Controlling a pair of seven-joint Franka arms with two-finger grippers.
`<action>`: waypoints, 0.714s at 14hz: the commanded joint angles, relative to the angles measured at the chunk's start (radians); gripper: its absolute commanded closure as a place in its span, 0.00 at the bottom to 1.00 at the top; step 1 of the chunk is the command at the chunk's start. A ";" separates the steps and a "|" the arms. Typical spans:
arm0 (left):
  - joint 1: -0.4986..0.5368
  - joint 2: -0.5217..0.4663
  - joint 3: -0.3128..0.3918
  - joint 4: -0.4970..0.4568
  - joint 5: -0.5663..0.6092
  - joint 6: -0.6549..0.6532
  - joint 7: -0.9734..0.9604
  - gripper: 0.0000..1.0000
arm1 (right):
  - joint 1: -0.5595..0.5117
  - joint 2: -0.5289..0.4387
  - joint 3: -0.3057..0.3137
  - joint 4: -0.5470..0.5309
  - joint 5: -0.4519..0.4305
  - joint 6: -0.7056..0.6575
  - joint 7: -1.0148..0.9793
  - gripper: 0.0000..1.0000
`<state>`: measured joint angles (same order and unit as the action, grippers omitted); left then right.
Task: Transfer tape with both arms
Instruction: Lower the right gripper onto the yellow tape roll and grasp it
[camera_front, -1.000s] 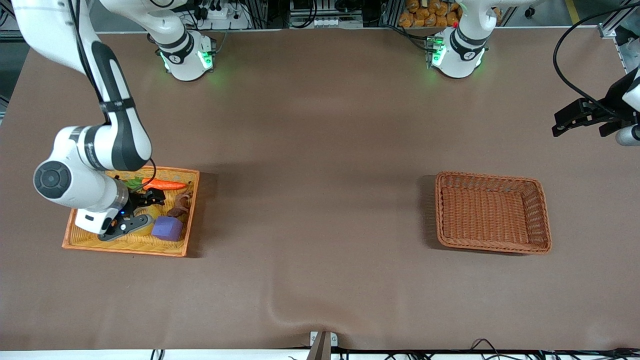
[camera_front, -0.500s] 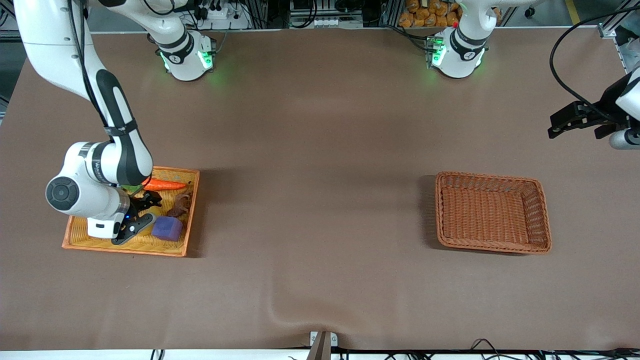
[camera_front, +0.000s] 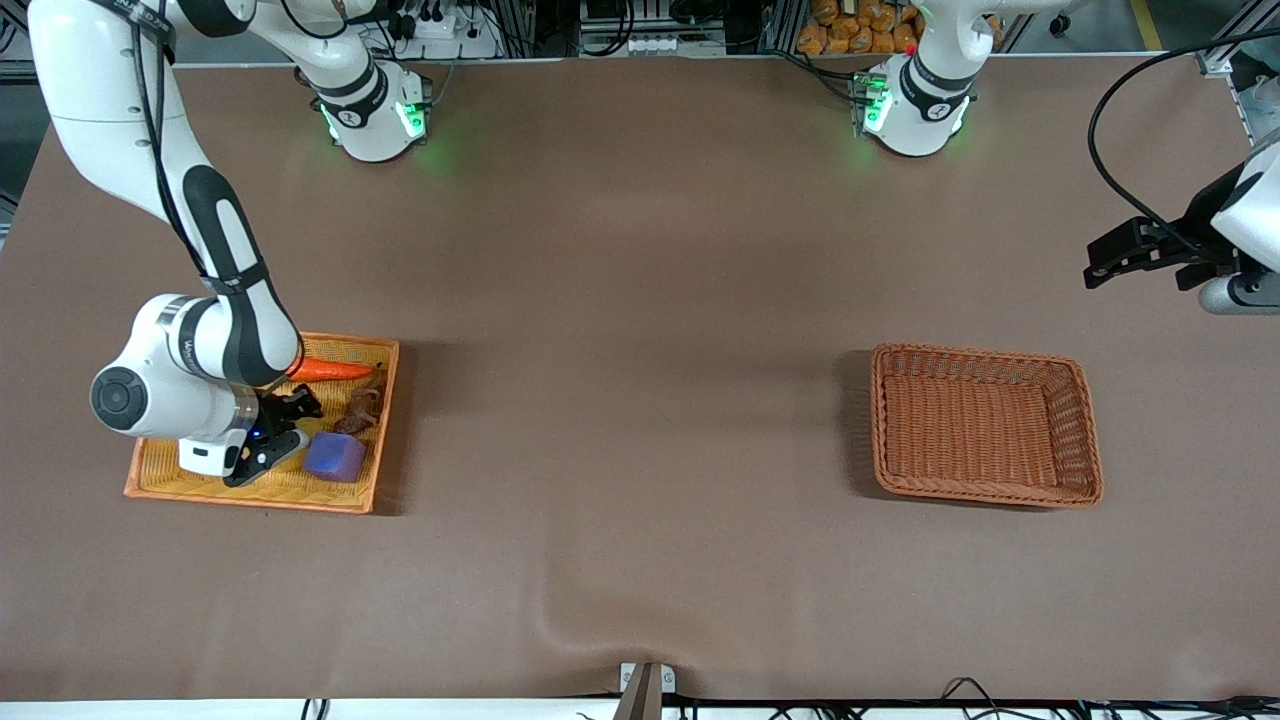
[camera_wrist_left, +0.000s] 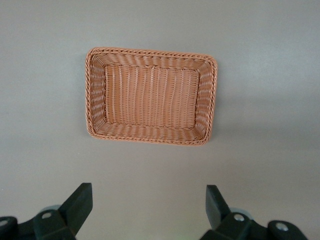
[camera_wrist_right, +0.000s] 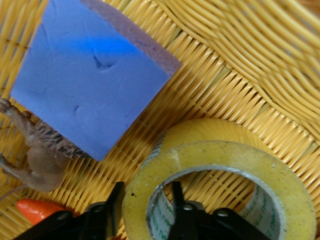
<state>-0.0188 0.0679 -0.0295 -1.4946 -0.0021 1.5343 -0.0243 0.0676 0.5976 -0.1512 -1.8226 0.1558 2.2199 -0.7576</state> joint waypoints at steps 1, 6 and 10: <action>0.000 0.016 0.003 0.016 -0.027 0.010 0.014 0.00 | -0.014 -0.047 0.010 0.016 0.021 -0.102 -0.018 1.00; 0.002 0.030 0.003 0.008 -0.029 0.029 0.014 0.00 | 0.023 -0.188 0.012 0.194 0.021 -0.429 0.030 1.00; 0.002 0.062 0.002 -0.018 -0.032 0.065 0.011 0.00 | 0.220 -0.183 0.019 0.331 0.054 -0.494 0.340 1.00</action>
<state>-0.0189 0.1192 -0.0296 -1.4975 -0.0021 1.5698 -0.0243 0.1776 0.3915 -0.1337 -1.5461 0.1821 1.7352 -0.5650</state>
